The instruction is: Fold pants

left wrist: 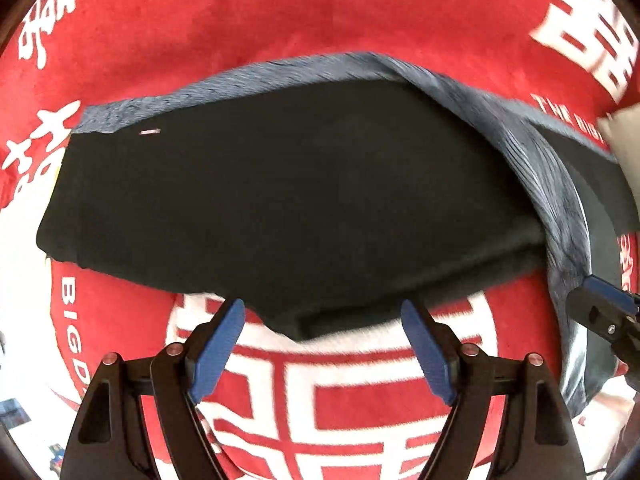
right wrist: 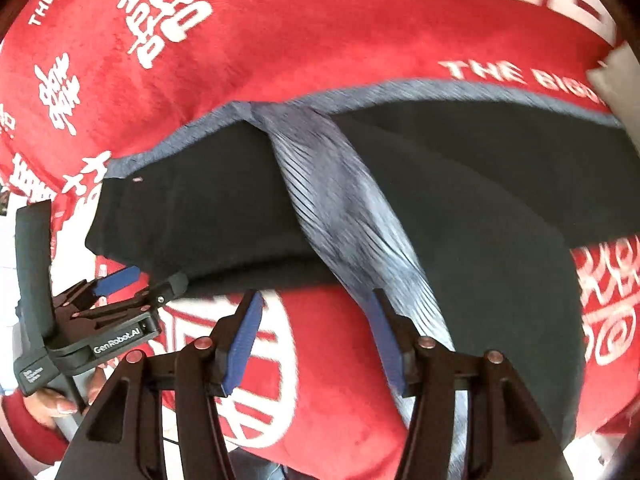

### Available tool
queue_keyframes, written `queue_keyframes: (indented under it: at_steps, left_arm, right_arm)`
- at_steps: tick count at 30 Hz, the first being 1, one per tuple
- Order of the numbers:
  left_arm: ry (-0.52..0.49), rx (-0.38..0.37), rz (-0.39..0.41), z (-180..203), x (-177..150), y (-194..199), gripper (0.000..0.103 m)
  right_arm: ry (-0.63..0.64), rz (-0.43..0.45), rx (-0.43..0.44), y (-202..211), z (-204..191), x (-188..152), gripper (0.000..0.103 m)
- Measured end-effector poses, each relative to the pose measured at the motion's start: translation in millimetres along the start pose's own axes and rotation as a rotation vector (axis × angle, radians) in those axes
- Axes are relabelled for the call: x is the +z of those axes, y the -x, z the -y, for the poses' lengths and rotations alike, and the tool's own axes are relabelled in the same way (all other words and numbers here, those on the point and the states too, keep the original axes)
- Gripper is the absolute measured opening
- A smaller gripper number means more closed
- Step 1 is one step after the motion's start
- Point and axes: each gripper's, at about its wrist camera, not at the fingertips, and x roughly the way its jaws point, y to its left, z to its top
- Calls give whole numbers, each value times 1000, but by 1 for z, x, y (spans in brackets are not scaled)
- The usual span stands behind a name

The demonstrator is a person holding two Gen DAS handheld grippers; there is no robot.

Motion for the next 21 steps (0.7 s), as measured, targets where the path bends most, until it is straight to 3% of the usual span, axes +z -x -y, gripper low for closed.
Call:
queue_keyframes:
  at_steps: [6,14,21]
  left_arm:
    - [-56,12,0,28,-25,7,82]
    - [-36,-15,12,28,-64,13,82]
    - [-43,-46,24,42,-108,31,82]
  right_arm:
    - [-103,16,-69,18,26,-44,59]
    - [-214,32,-164,40,58,-122,59]
    - [-288,47,-191,37,84,-175,60]
